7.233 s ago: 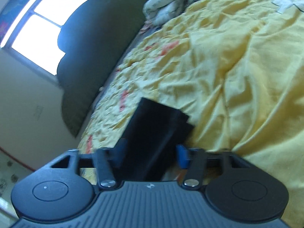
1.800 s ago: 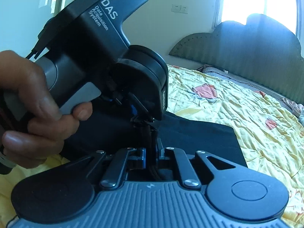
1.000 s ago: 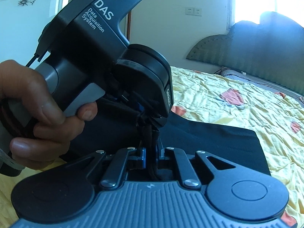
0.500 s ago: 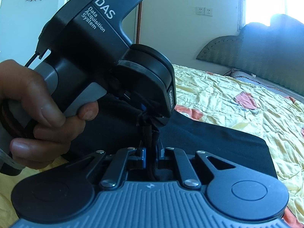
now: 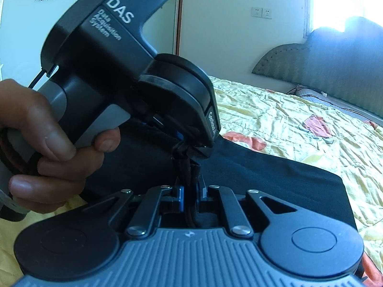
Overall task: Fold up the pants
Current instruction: 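Hold the leg end with both grippers pressed onto the folded trousers, then open both grippers and release the trouser leg end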
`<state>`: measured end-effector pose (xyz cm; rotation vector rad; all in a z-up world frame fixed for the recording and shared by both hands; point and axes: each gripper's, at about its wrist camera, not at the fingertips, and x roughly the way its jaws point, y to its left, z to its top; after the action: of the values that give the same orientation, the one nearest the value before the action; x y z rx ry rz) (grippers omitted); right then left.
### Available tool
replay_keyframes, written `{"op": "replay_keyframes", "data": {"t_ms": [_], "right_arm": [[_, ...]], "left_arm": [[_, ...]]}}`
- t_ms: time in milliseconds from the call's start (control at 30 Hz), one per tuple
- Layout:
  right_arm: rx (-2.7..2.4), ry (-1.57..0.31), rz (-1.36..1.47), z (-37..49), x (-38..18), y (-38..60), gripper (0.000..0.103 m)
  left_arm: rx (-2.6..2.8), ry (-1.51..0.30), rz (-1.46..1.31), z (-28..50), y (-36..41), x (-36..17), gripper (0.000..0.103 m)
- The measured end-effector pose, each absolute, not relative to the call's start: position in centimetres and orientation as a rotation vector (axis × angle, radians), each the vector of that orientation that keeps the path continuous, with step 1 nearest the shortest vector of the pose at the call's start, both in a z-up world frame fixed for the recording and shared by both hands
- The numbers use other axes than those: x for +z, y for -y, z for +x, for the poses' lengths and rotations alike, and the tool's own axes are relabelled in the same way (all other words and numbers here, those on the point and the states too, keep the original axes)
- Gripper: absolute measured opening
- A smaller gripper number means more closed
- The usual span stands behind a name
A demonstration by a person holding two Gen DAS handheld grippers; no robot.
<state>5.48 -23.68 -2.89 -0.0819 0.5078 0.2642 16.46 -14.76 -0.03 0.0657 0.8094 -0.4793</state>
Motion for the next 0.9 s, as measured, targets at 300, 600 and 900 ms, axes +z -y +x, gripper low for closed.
{"op": "replay_keyframes", "data": {"t_ms": [300, 600, 900], "right_arm": [[0.282, -0.516, -0.097, 5.7, -3.3, 23.8, 0.009], [0.302, -0.518, -0.115, 5.8, -3.3, 23.9, 0.01], [0.295, -0.522, -0.108, 6.2, -3.6, 24.1, 0.009]], "left_arm": [[-0.488, -0.804, 0.032, 16.7, 13.6, -0.3, 0.006], [-0.472, -0.811, 0.038, 16.9, 13.3, -0.6, 0.006], [-0.454, -0.855, -0.037, 18.7, 13.1, -0.8, 0.024]]}}
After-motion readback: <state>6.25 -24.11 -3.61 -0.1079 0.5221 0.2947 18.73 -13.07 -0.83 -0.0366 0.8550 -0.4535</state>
